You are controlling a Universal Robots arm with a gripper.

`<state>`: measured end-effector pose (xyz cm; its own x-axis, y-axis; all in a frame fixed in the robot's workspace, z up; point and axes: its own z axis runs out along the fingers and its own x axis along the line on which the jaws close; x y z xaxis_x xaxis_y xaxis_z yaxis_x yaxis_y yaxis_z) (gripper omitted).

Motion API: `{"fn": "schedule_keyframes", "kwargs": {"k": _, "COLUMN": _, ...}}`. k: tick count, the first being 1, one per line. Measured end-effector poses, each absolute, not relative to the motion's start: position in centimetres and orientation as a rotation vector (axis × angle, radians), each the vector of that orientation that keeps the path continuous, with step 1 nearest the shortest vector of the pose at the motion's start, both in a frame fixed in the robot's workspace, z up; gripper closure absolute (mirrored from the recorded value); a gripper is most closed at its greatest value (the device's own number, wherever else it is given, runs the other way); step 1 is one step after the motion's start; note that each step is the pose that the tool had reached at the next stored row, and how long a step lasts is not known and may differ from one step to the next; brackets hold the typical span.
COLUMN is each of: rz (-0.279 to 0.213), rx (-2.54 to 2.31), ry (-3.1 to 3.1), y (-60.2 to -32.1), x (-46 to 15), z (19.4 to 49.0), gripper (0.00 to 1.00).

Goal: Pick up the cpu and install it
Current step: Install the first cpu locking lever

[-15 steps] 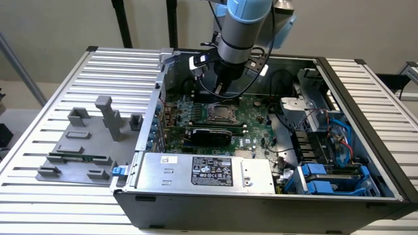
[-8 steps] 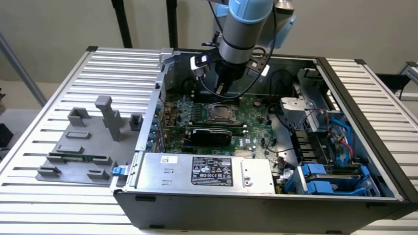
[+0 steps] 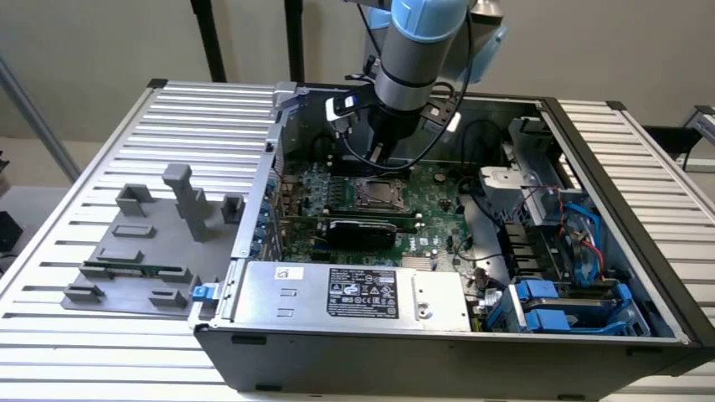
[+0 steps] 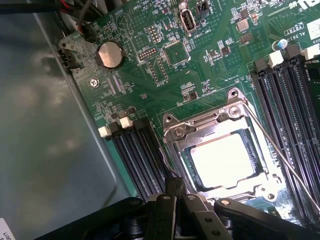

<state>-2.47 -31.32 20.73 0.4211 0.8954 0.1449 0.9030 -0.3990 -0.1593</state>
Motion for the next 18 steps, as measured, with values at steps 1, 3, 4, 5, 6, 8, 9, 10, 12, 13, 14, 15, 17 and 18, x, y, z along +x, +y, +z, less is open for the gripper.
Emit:
{"fn": "schedule_keyframes", "kwargs": {"k": 1, "rz": -0.053, "rx": -2.462, "ry": -1.583, "y": -31.31, "x": -2.47, "z": 20.73, "gripper": 0.89}}
{"fn": "schedule_keyframes", "kwargs": {"k": 3, "rz": -0.053, "rx": -2.463, "ry": -1.581, "y": -31.29, "x": -2.50, "z": 20.72, "gripper": 0.89}}
{"fn": "schedule_keyframes", "kwargs": {"k": 4, "rz": -0.053, "rx": -2.464, "ry": -1.580, "y": -31.28, "x": -2.52, "z": 20.73, "gripper": 0.89}}
{"fn": "schedule_keyframes", "kwargs": {"k": 5, "rz": -0.054, "rx": -2.464, "ry": -1.580, "y": -31.26, "x": -2.53, "z": 20.72, "gripper": 0.89}}
{"fn": "schedule_keyframes", "kwargs": {"k": 6, "rz": -0.054, "rx": -2.465, "ry": -1.579, "y": -31.23, "x": -2.55, "z": 20.72, "gripper": 0.89}}
{"fn": "schedule_keyframes", "kwargs": {"k": 8, "rz": -0.054, "rx": -2.466, "ry": -1.577, "y": -31.14, "x": -2.57, "z": 20.72, "gripper": 0.89}}
{"fn": "schedule_keyframes", "kwargs": {"k": 9, "rz": -0.054, "rx": -2.466, "ry": -1.577, "y": -31.11, "x": -2.56, "z": 20.72, "gripper": 0.89}}
{"fn": "schedule_keyframes", "kwargs": {"k": 10, "rz": -0.054, "rx": -2.466, "ry": -1.576, "y": -31.09, "x": -2.56, "z": 20.72, "gripper": 0.89}}
{"fn": "schedule_keyframes", "kwargs": {"k": 12, "rz": -0.054, "rx": -2.467, "ry": -1.576, "y": -31.09, "x": -2.56, "z": 20.72, "gripper": 0.89}}
{"fn": "schedule_keyframes", "kwargs": {"k": 13, "rz": -0.054, "rx": -2.467, "ry": -1.576, "y": -31.09, "x": -2.57, "z": 20.72, "gripper": 0.89}}
{"fn": "schedule_keyframes", "kwargs": {"k": 14, "rz": -0.054, "rx": -2.467, "ry": -1.576, "y": -31.09, "x": -2.57, "z": 20.72, "gripper": 0.89}}
{"fn": "schedule_keyframes", "kwargs": {"k": 15, "rz": -0.054, "rx": -2.467, "ry": -1.576, "y": -31.10, "x": -2.57, "z": 20.72, "gripper": 0.89}}
{"fn": "schedule_keyframes", "kwargs": {"k": 17, "rz": -0.054, "rx": -2.467, "ry": -1.576, "y": -31.12, "x": -2.53, "z": 20.72, "gripper": 0.89}}
{"fn": "schedule_keyframes", "kwargs": {"k": 18, "rz": -0.054, "rx": -2.467, "ry": -1.576, "y": -31.13, "x": -2.51, "z": 20.71, "gripper": 0.89}}
